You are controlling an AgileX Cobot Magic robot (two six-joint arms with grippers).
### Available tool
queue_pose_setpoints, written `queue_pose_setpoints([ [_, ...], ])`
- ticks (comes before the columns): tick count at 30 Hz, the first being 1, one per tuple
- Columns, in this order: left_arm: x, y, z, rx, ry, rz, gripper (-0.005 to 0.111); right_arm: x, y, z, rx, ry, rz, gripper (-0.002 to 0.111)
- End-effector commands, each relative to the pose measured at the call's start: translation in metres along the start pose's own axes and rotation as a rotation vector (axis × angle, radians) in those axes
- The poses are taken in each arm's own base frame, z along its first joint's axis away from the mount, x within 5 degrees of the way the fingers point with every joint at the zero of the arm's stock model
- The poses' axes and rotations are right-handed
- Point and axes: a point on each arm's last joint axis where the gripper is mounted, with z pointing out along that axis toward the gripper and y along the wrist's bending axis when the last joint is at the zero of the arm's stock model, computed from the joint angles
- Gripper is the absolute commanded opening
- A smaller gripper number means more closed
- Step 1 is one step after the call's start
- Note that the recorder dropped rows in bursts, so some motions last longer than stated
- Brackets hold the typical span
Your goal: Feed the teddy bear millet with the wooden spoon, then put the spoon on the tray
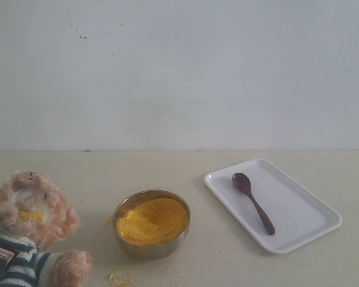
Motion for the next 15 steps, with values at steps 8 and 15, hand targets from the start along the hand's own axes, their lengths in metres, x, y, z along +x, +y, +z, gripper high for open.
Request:
queue_pose_setpoints([
  [8,-0.0008,-0.0024,-0.0007,0.018,-0.017,-0.005,0.004,-0.0012,0.0,-0.0005,0.0,-0.014,-0.005,0.0],
  [15,0.0018,-0.0058,-0.0008,0.055,0.011,0.006,0.004,-0.0012,0.0,-0.0005,0.0,-0.014,-0.005,0.0],
])
